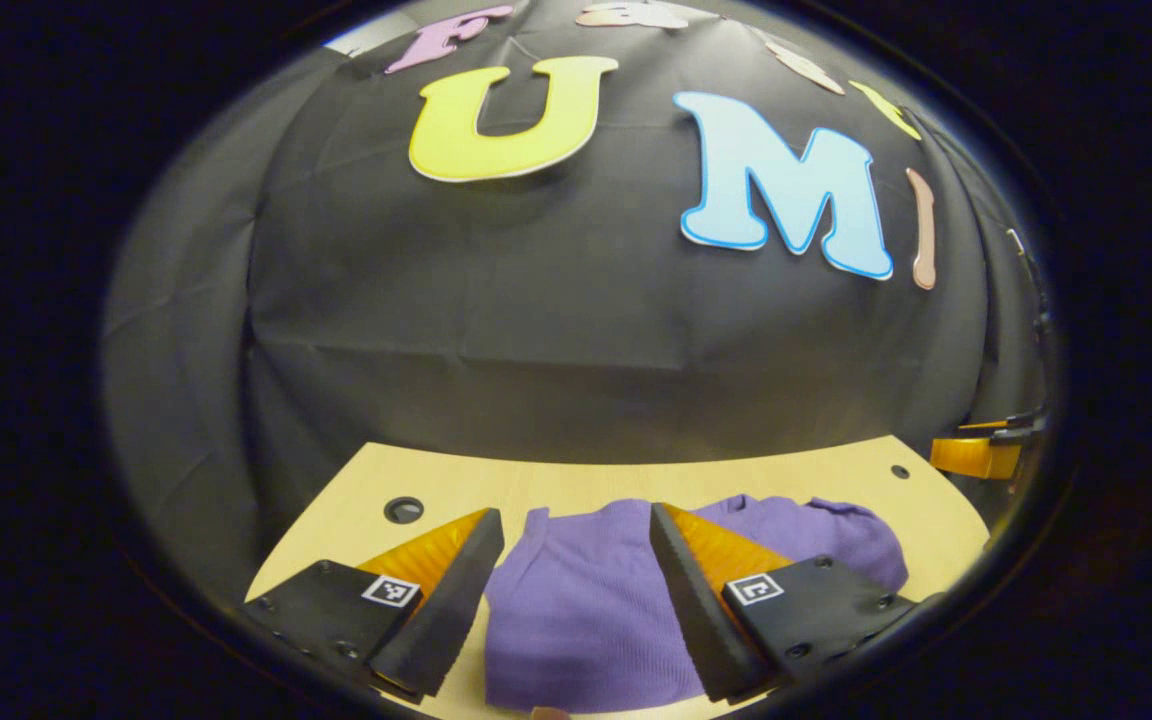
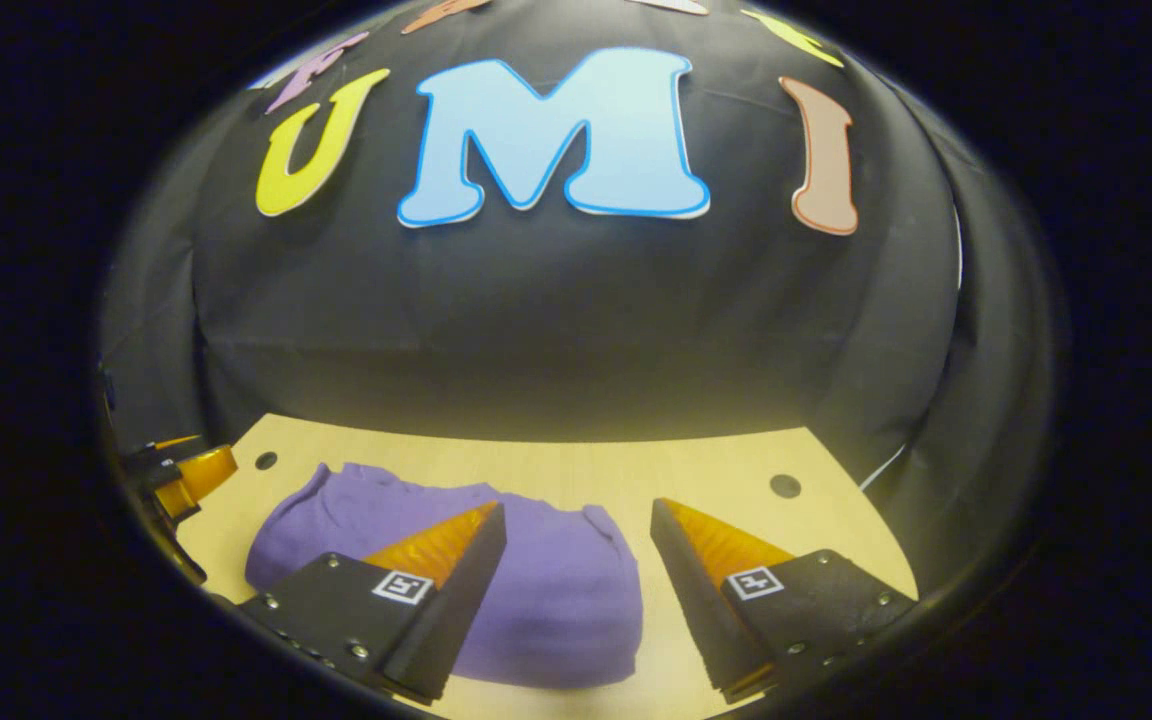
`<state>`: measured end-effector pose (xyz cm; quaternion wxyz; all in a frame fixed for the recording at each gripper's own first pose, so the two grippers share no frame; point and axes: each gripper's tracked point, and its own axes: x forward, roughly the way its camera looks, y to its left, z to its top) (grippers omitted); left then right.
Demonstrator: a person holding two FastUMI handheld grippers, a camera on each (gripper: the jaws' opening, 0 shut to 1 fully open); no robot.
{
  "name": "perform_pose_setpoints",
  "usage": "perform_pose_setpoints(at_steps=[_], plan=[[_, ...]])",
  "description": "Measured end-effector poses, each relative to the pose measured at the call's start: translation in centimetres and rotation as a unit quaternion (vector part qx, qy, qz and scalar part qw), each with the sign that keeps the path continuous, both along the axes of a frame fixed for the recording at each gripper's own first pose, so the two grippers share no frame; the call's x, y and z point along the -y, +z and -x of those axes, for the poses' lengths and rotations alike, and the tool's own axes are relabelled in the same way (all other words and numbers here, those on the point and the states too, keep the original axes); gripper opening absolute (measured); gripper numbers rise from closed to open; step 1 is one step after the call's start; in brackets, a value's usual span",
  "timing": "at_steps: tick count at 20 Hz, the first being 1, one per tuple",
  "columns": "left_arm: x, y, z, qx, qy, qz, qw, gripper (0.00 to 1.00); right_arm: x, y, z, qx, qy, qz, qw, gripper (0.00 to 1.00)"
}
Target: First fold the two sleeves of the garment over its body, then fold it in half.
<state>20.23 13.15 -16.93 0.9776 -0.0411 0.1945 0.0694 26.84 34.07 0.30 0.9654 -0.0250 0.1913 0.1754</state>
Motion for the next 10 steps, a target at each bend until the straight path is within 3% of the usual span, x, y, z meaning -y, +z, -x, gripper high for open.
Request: perform_pose_setpoints(at_steps=[10], plan=[[4.5, 11.7, 8.6, 0.093, 0.009, -0.017, 0.995, 0.93, 3.6, 9.7, 8.8, 0.119, 0.026, -0.024, 0.992, 0.92]])
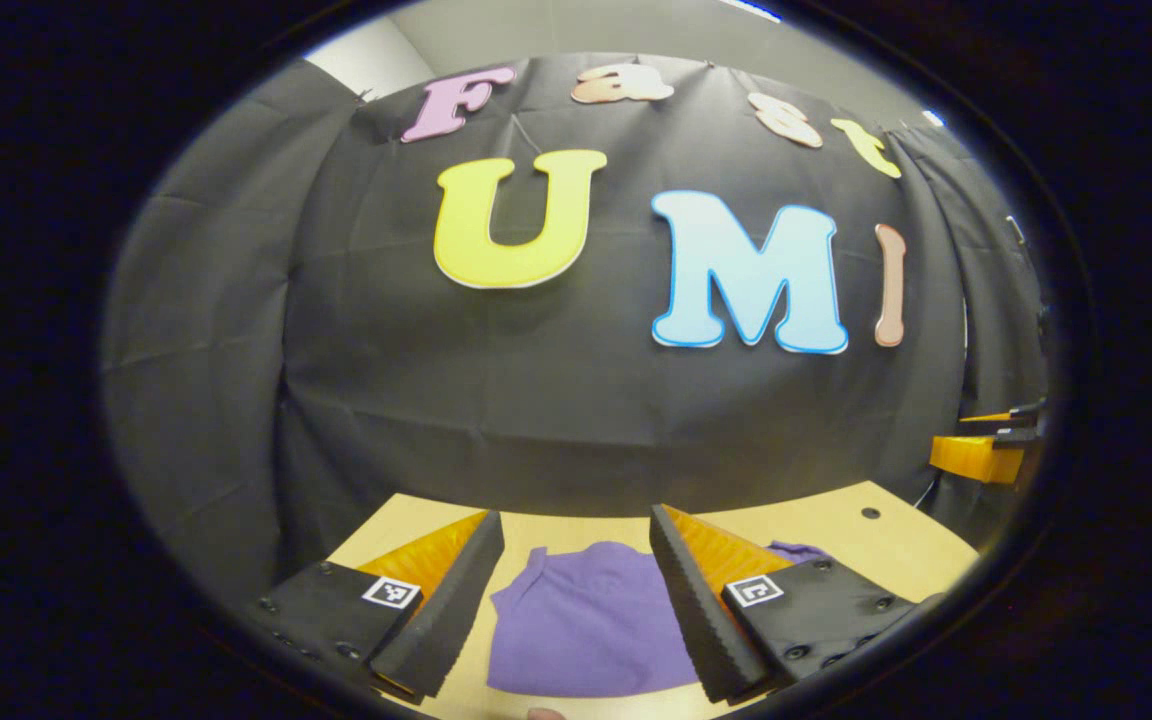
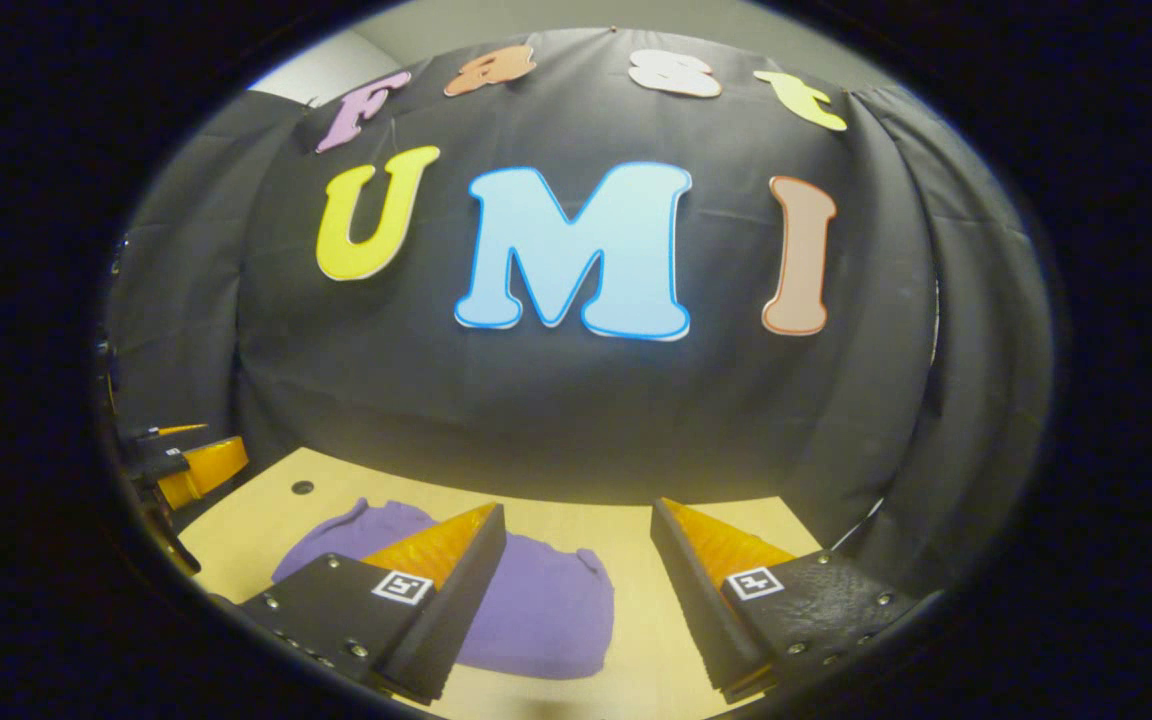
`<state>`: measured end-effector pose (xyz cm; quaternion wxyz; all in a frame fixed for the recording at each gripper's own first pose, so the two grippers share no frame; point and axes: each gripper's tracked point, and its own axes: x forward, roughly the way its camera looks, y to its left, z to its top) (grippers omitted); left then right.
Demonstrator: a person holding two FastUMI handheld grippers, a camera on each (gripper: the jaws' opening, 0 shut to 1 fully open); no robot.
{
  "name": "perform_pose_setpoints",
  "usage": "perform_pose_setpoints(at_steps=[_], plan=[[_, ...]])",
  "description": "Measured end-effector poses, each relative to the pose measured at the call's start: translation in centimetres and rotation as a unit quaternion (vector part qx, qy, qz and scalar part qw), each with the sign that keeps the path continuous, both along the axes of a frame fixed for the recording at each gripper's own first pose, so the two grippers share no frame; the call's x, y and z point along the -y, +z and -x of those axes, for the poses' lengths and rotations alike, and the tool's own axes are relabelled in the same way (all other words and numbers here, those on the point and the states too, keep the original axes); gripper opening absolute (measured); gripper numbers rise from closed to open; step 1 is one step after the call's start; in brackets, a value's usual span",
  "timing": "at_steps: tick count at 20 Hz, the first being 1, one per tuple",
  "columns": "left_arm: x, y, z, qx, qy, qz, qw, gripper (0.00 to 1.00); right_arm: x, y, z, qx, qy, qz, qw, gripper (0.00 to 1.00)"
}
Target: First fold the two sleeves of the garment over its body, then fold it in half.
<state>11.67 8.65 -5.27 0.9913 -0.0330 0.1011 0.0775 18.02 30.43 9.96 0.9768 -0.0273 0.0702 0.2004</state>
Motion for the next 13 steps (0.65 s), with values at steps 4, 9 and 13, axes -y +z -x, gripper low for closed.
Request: perform_pose_setpoints(at_steps=[4, 9, 13], plan=[[2.2, 3.8, 4.4, 0.022, 0.005, -0.013, 1.0, 0.93, 1.5, 2.3, 5.0, 0.042, 0.018, 0.001, 0.999, 0.89], [4.9, 5.5, 10.7, 0.033, 0.016, -0.02, 0.999, 0.93, 3.0, 3.1, 10.8, 0.072, 0.035, 0.0, 0.997, 0.91], [6.4, 6.1, 14.4, 0.038, 0.011, -0.038, 0.998, 0.93, 3.8, 3.6, 14.2, 0.081, 0.04, -0.013, 0.996, 0.91]])
